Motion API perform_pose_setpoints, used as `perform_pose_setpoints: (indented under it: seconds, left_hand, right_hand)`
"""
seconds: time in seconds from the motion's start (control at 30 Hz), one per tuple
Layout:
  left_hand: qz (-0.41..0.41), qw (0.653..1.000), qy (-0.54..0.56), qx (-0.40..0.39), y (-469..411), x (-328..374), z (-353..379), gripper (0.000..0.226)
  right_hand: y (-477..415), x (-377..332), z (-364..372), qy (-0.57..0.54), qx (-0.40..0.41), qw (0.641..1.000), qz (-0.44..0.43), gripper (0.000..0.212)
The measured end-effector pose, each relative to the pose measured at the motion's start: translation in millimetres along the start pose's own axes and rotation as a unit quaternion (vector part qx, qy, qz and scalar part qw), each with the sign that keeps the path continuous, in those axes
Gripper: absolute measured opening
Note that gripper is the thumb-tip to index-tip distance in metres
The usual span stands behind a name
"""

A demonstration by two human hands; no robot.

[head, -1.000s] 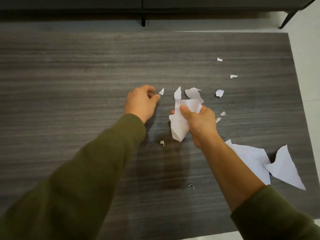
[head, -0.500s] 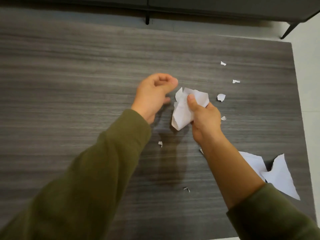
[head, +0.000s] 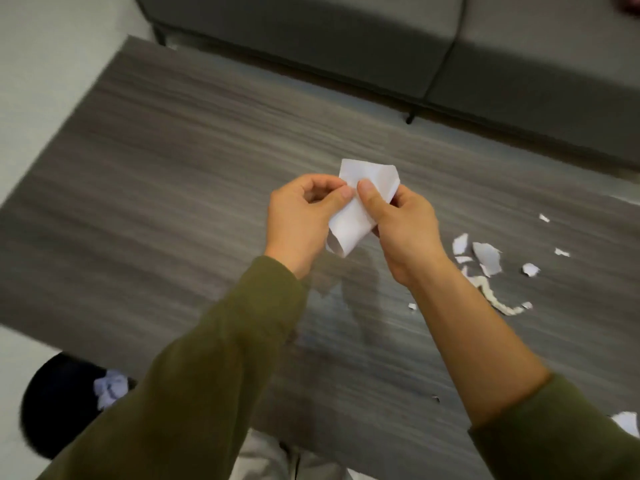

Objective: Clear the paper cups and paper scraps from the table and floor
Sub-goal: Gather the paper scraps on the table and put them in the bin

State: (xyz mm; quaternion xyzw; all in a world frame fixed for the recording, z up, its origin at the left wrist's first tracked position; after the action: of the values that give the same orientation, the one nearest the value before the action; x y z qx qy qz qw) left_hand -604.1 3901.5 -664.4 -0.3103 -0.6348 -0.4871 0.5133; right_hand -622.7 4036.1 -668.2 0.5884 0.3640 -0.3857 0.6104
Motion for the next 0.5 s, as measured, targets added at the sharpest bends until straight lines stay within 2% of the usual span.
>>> perform_pose_setpoints:
  seconds: [0.23, 0.5]
  left_hand:
    - [0.028, 0.994, 0.005, 0.103, 27, 22, -178, 0.015]
    - [0.011, 0.971, 0.006, 0.239, 95, -14, -409, 0.014]
  right_hand:
    - [52, 6, 159, 0.032, -0.119, 0.992, 0.001, 0.006]
    - [143, 85, 363, 0.082, -0.247, 0.965, 0.037, 0.012]
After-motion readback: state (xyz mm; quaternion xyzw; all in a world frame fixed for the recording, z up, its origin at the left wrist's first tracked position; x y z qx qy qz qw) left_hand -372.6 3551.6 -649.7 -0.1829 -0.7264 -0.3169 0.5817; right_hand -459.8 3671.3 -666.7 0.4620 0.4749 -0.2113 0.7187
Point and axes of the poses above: each hand's wrist, its own y-axis away from the middle knuckle, its own z-axis out of the palm, x = y × z, the point moved 8 cm from there along -y, towards the middle knuckle
